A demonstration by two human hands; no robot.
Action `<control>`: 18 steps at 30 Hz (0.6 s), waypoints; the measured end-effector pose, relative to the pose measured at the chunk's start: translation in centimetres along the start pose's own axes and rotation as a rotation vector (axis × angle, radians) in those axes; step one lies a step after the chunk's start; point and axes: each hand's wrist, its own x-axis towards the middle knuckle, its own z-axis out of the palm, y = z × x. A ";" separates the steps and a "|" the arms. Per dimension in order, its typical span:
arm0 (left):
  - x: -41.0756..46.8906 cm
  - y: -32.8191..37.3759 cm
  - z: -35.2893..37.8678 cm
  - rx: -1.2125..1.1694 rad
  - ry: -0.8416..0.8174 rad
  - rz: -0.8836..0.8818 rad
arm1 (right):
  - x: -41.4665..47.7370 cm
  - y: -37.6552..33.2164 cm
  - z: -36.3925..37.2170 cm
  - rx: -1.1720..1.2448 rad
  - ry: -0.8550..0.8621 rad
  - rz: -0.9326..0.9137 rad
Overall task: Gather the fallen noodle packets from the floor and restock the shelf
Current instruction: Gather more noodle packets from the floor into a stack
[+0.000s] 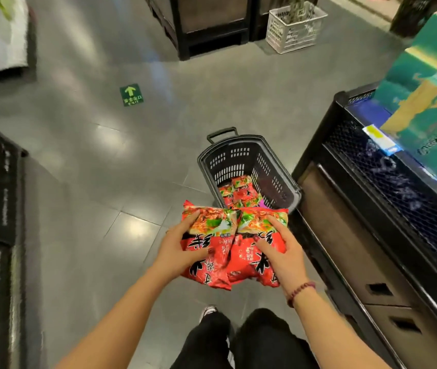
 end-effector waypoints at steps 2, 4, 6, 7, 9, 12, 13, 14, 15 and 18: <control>3.4 0.5 -0.7 -0.005 -0.029 0.017 | 2.5 -0.7 0.6 0.002 0.047 0.007; 6.8 1.3 -0.9 -0.020 -0.066 0.031 | 5.1 -1.8 0.9 0.017 0.086 0.013; 10.1 2.4 -0.9 0.011 -0.090 0.041 | 8.0 -2.6 0.8 0.034 0.105 0.014; 11.8 3.0 -0.8 0.023 -0.098 0.040 | 9.5 -3.0 0.7 0.040 0.111 0.013; 15.1 4.3 -0.8 0.041 -0.099 0.054 | 12.5 -4.0 0.6 0.040 0.112 -0.002; 19.9 6.3 -0.9 0.046 -0.123 0.067 | 16.9 -5.8 0.5 0.018 0.134 -0.014; 21.4 7.1 -1.0 0.049 -0.132 0.082 | 18.2 -6.3 0.6 0.017 0.145 -0.014; 22.8 7.8 -1.1 0.063 -0.135 0.090 | 19.4 -6.8 0.6 0.014 0.152 -0.011; 24.1 8.5 -1.2 0.073 -0.147 0.089 | 20.5 -7.3 0.6 0.023 0.161 -0.011; 28.0 9.9 -1.7 0.078 -0.195 0.093 | 23.5 -8.4 0.6 0.023 0.214 -0.021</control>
